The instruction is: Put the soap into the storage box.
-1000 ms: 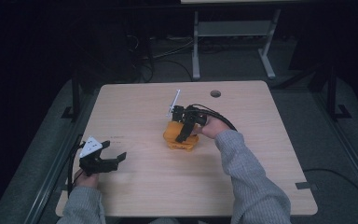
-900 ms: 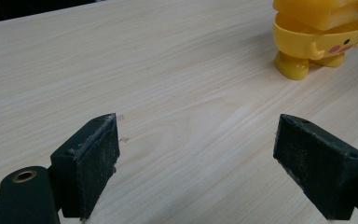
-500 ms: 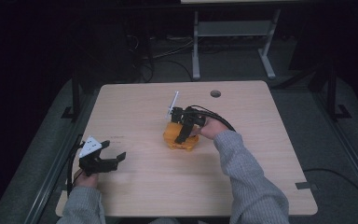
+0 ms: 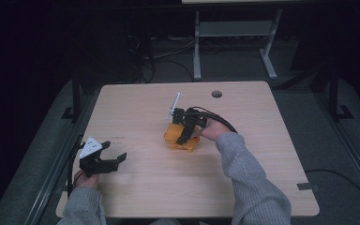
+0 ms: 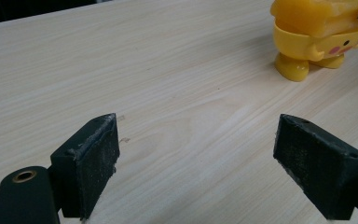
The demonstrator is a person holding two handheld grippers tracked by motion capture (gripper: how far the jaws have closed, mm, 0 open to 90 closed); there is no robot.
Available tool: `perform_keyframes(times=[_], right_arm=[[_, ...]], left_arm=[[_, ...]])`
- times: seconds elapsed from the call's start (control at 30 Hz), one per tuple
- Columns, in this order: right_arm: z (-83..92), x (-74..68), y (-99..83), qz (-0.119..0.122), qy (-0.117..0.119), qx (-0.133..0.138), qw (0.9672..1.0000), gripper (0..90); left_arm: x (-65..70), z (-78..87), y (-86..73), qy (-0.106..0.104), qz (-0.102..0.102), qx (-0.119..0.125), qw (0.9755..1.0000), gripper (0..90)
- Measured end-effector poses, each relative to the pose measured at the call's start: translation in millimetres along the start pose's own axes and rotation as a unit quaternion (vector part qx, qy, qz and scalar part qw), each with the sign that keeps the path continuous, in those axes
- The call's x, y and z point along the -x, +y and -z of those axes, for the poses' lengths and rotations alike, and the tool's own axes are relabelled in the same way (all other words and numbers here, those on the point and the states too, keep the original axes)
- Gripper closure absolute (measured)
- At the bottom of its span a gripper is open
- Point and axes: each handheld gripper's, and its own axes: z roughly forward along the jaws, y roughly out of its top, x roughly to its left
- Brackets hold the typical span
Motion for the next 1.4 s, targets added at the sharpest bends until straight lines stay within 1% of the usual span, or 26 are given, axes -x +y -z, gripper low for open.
perform_keyframes(times=[0.1,0.23,0.43,0.5,0.63,0.83,1.03,1.07,1.17,1.27,1.4], right_arm=[[-0.3,0.5,-1.2,-0.005,0.001,0.004,1.0,20.8],[-0.5,-0.4,-1.4,-0.009,-0.001,0.004,1.0,20.6],[-0.6,-2.3,-0.7,-0.006,-0.007,0.002,1.0,20.5],[-0.7,-2.2,-0.8,-0.007,-0.006,0.003,0.9999,20.5],[-1.9,-0.4,-2.6,-0.023,0.003,0.004,0.9997,19.5],[-1.2,-0.1,-3.9,-0.027,0.002,0.009,0.9996,19.1],[-0.6,0.1,-4.6,-0.031,0.001,0.009,0.9995,17.8],[-0.2,0.4,-5.0,-0.035,0.003,0.01,0.9993,17.7],[0.3,0.2,-5.2,-0.036,0.004,0.01,0.9993,17.6],[2.8,-1.1,-4.8,-0.038,0.004,0.02,0.9991,17.4],[4.6,-1.0,-6.6,-0.04,0.003,0.02,0.999,17.2]], left_arm=[[0.1,-0.1,0.0,0.0,0.0,0.0,1.0,13.8],[0.3,-0.4,0.0,0.0,0.001,0.0,1.0,13.8],[0.7,-0.6,-0.1,0.0,0.001,0.002,1.0,13.8],[0.7,-0.7,-0.1,0.0,0.002,0.002,1.0,13.8],[0.5,-0.6,0.0,0.0,0.002,0.001,1.0,13.8],[0.8,-0.8,0.0,0.0,0.001,0.001,1.0,13.8],[0.5,-0.8,0.0,0.0,0.001,0.001,1.0,13.8],[0.6,-0.8,0.0,0.0,0.001,0.001,1.0,13.8],[0.6,-0.9,0.0,0.0,0.001,0.002,1.0,13.8],[0.6,-1.2,-0.1,0.0,0.001,0.003,1.0,13.8],[1.0,-1.3,0.0,-0.001,0.002,0.004,1.0,13.8]])
